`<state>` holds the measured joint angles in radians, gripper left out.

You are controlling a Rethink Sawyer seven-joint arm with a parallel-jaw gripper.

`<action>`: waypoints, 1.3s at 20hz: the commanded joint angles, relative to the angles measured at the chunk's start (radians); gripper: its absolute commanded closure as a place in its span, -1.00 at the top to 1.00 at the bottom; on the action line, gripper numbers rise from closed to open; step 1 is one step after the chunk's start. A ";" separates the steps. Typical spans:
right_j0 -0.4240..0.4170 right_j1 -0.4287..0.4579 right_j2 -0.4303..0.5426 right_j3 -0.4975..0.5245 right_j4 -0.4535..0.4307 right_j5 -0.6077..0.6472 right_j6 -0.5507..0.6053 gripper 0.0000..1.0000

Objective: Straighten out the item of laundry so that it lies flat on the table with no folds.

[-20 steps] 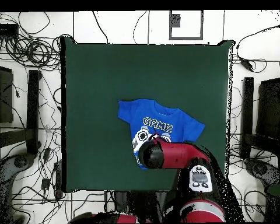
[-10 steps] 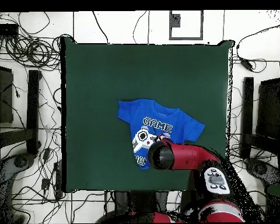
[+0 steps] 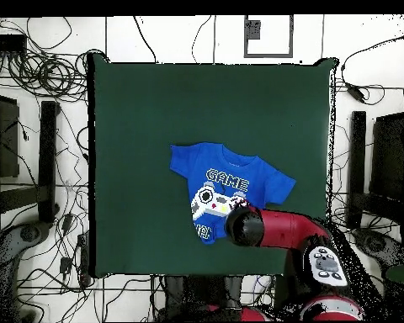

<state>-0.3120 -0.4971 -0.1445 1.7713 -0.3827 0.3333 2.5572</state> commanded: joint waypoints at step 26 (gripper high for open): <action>0.229 0.079 -0.015 -0.029 0.080 0.227 0.146 1.00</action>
<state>-0.1307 -0.4722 -0.2108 1.7079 -0.3717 0.5581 2.5572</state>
